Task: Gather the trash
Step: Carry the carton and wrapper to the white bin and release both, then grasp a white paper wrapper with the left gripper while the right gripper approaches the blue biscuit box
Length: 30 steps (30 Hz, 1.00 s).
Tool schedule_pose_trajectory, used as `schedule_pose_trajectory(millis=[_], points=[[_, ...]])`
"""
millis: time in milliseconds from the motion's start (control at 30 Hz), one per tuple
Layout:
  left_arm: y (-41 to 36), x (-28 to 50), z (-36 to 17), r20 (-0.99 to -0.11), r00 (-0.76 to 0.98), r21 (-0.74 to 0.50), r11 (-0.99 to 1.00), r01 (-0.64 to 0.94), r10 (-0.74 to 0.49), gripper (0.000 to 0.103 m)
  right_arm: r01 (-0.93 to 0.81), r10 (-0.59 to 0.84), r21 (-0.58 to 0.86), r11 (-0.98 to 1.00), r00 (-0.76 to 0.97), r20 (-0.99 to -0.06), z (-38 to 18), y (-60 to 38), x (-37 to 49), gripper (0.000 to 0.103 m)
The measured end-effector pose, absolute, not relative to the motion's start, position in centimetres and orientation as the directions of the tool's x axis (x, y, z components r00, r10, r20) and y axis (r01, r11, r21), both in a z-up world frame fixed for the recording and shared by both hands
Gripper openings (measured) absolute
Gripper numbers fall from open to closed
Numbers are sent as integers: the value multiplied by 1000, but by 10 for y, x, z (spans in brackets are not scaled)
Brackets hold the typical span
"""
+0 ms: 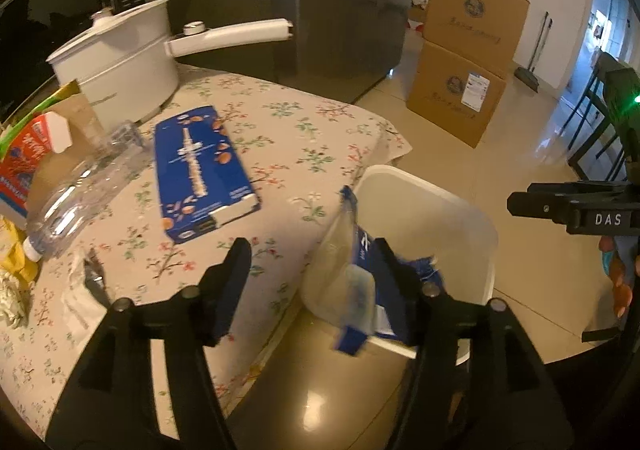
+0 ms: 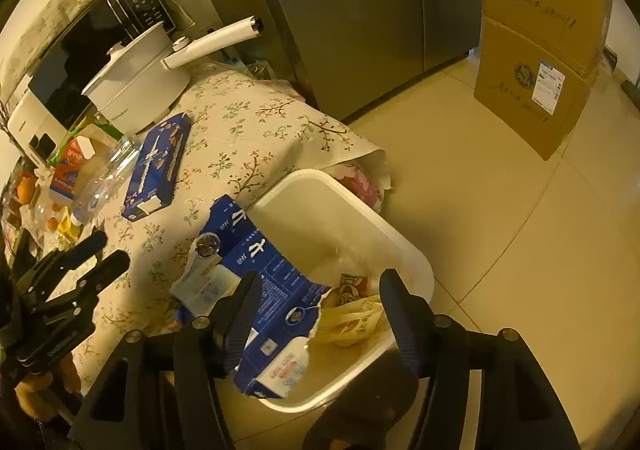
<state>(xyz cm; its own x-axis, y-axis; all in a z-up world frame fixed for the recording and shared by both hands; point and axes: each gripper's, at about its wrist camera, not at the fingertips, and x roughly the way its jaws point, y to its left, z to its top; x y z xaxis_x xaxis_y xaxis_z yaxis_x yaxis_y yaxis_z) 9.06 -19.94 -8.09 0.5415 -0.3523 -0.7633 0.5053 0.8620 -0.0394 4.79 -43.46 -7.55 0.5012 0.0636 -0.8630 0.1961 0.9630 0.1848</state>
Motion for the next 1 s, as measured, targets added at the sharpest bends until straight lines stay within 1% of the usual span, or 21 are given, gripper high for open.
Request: schedule_pose_trajectory(millis=[300, 500, 800, 1000], points=[[-172, 92, -74, -762, 556, -41, 881, 472, -333, 75, 178, 61, 173, 969, 506, -860, -71, -420, 54, 65], [-147, 94, -73, -768, 562, -37, 898, 439, -306, 79, 163, 62, 168, 972, 512, -857, -67, -410, 60, 67], [-88, 103, -77, -794, 557, -44, 937, 347, -244, 82, 125, 59, 141, 982, 508, -859, -64, -383, 76, 74], [-40, 113, -89, -821, 536, -58, 964, 261, -195, 82, 91, 61, 123, 988, 503, -862, -62, -357, 90, 81]])
